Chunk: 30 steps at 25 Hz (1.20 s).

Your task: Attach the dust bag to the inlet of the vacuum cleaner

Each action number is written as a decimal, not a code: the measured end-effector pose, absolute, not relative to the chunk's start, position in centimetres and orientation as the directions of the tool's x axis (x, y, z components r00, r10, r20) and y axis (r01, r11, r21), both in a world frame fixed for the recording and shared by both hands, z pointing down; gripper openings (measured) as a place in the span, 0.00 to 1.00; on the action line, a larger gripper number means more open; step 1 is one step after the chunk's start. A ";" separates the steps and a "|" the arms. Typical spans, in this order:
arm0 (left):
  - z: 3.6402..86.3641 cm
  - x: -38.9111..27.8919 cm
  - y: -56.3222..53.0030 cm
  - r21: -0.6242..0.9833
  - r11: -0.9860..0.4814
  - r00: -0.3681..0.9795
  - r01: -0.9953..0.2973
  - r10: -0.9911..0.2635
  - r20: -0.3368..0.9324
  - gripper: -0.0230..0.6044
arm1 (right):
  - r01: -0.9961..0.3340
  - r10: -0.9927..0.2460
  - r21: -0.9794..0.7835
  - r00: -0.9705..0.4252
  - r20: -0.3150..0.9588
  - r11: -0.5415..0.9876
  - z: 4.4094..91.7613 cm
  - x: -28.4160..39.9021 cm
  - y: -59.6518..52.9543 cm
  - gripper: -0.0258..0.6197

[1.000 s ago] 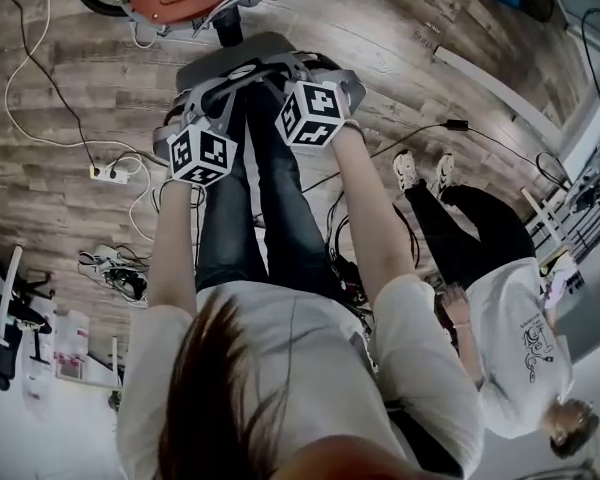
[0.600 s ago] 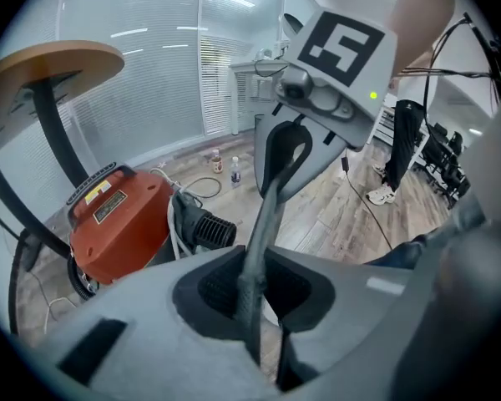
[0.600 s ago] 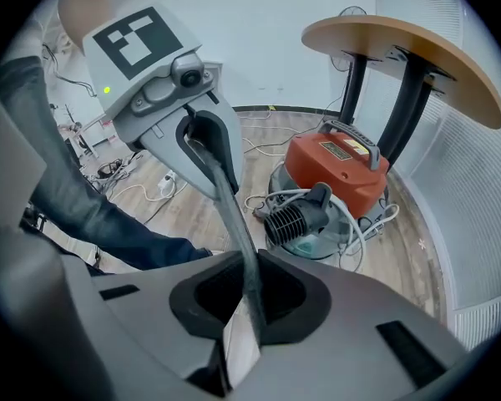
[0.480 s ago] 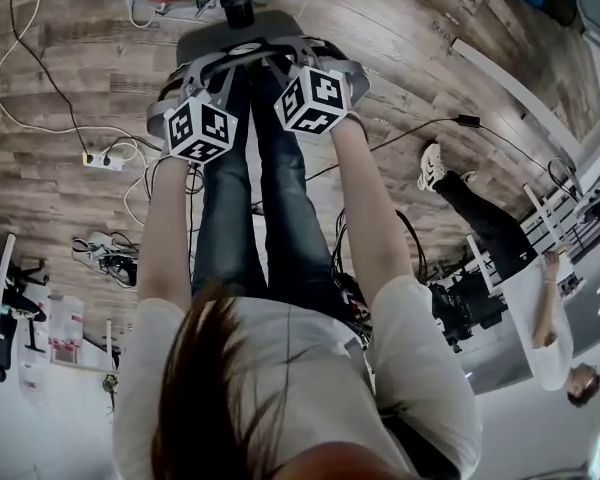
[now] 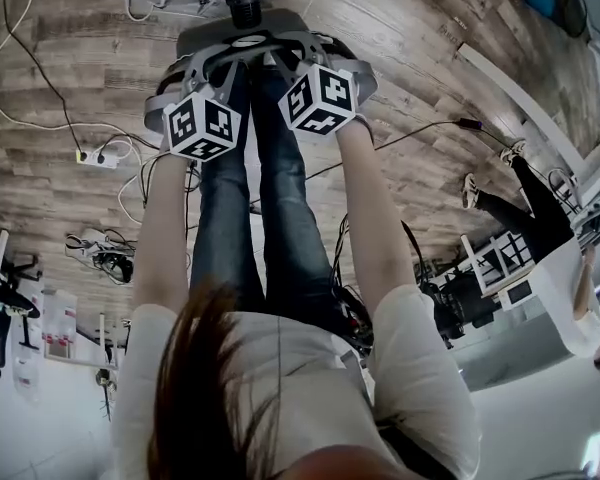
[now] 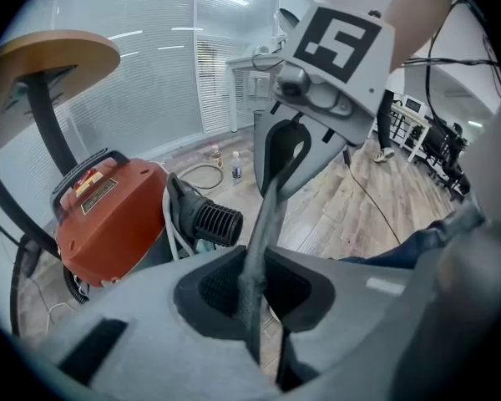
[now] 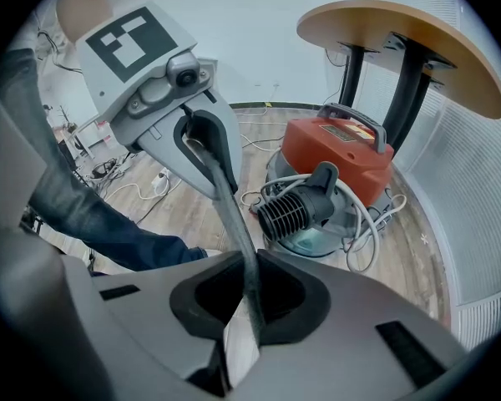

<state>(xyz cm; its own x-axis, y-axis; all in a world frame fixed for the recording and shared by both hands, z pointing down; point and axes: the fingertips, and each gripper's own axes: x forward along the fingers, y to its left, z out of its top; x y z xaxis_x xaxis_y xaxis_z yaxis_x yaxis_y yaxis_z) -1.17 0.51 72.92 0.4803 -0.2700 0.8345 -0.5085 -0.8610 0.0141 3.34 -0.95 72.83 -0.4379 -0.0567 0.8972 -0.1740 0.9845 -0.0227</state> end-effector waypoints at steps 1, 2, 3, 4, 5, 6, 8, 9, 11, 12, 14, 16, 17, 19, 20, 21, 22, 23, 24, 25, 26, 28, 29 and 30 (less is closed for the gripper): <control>73.0 -1.2 0.4 0.012 -0.861 0.480 -0.509 -0.272 0.834 0.11 | -0.174 -0.057 -0.022 -0.437 0.898 0.985 72.9 3.3 -1.1 0.09; 73.0 -1.2 0.3 0.011 -0.861 0.480 -0.509 -0.273 0.834 0.11 | -0.172 -0.057 -0.021 -0.436 0.898 0.985 72.9 3.3 -1.2 0.09; 73.0 -1.1 0.2 0.011 -0.860 0.479 -0.511 -0.274 0.834 0.11 | -0.170 -0.056 -0.021 -0.435 0.899 0.985 72.9 3.4 -1.3 0.09; 73.1 -1.1 0.1 0.012 -0.858 0.479 -0.513 -0.275 0.834 0.11 | -0.169 -0.055 -0.021 -0.434 0.899 0.985 73.0 3.4 -1.4 0.09; 73.1 -1.1 -0.1 0.011 -0.856 0.477 -0.516 -0.277 0.834 0.11 | -0.169 -0.055 -0.021 -0.433 0.900 0.985 73.0 3.4 -1.6 0.09; 73.2 -1.2 -0.2 0.010 -0.854 0.475 -0.520 -0.280 0.834 0.11 | -0.171 -0.056 -0.021 -0.433 0.900 0.985 73.1 3.3 -1.8 0.09; 73.3 -1.3 -0.6 0.007 -0.851 0.471 -0.525 -0.284 0.835 0.11 | -0.177 -0.060 -0.020 -0.434 0.899 0.984 73.2 3.2 -2.1 0.09; 73.4 -1.3 -0.7 0.004 -0.851 0.470 -0.525 -0.285 0.835 0.11 | -0.179 -0.061 -0.020 -0.434 0.899 0.984 73.2 3.2 -2.2 0.09; 73.4 -1.4 -0.8 0.000 -0.853 0.470 -0.521 -0.287 0.835 0.11 | -0.180 -0.063 -0.019 -0.434 0.899 0.983 73.3 3.1 -2.3 0.09; 73.5 -1.4 -0.9 -0.002 -0.855 0.470 -0.519 -0.287 0.835 0.11 | -0.180 -0.063 -0.018 -0.434 0.899 0.983 73.3 3.1 -2.4 0.09; 73.5 -1.5 -1.1 -0.004 -0.855 0.471 -0.518 -0.288 0.834 0.11 | -0.179 -0.065 -0.015 -0.432 0.900 0.984 73.4 3.0 -2.6 0.09; 73.6 -1.5 -1.3 -0.005 -0.855 0.470 -0.519 -0.290 0.834 0.11 | -0.179 -0.068 -0.011 -0.429 0.901 0.984 73.5 3.0 -2.8 0.09; 73.7 -1.5 -1.4 -0.006 -0.854 0.470 -0.520 -0.291 0.833 0.11 | -0.178 -0.069 -0.010 -0.428 0.901 0.984 73.5 3.0 -2.9 0.09; 73.7 -1.4 -1.5 -0.006 -0.854 0.469 -0.521 -0.291 0.834 0.11 | -0.176 -0.067 -0.010 -0.427 0.902 0.984 73.5 3.1 -3.0 0.09; 73.8 -1.3 -1.5 -0.005 -0.854 0.468 -0.521 -0.291 0.834 0.11 | -0.175 -0.066 -0.011 -0.427 0.902 0.984 73.6 3.2 -3.0 0.09; 73.8 -1.3 -1.5 -0.005 -0.854 0.468 -0.520 -0.290 0.835 0.11 | -0.174 -0.064 -0.012 -0.426 0.902 0.985 73.6 3.2 -3.0 0.09; 73.9 -1.3 -1.6 -0.005 -0.854 0.468 -0.520 -0.290 0.835 0.11 | -0.174 -0.064 -0.013 -0.426 0.903 0.985 73.7 3.3 -3.0 0.09; 74.0 -1.3 -1.7 -0.006 -0.854 0.467 -0.520 -0.290 0.835 0.11 | -0.175 -0.064 -0.013 -0.426 0.902 0.984 73.8 3.2 -3.1 0.09; 74.1 -1.3 -1.8 -0.007 -0.854 0.466 -0.520 -0.291 0.835 0.11 | -0.176 -0.065 -0.013 -0.427 0.902 0.984 73.9 3.2 -3.2 0.09; 74.1 -1.4 -1.9 -0.009 -0.853 0.465 -0.522 -0.293 0.836 0.11 | -0.178 -0.066 -0.013 -0.428 0.901 0.984 73.9 3.1 -3.3 0.09; 74.1 -1.5 -1.9 -0.011 -0.853 0.463 -0.523 -0.294 0.836 0.11 | -0.179 -0.067 -0.012 -0.429 0.901 0.984 73.9 3.1 -3.3 0.09; 74.1 -1.5 -2.0 -0.013 -0.853 0.461 -0.522 -0.295 0.837 0.11 | -0.180 -0.069 -0.011 -0.431 0.900 0.984 74.0 3.0 -3.4 0.09; 74.1 -1.5 -2.0 -0.013 -0.853 0.462 -0.521 -0.295 0.836 0.11 | -0.179 -0.069 -0.010 -0.431 0.900 0.984 73.9 3.0 -3.5 0.09; 74.1 -1.5 -2.0 -0.014 -0.854 0.463 -0.521 -0.296 0.836 0.11 | -0.178 -0.069 -0.009 -0.431 0.900 0.984 74.0 3.0 -3.5 0.09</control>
<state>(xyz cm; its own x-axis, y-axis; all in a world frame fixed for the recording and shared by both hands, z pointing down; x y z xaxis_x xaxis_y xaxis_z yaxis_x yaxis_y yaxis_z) -1.50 -2.04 74.13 0.4628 -0.2958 0.8357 -0.5209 -0.8535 -0.0137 3.02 -3.50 73.96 -0.4307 -0.0694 0.8998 -0.1777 0.9840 -0.0092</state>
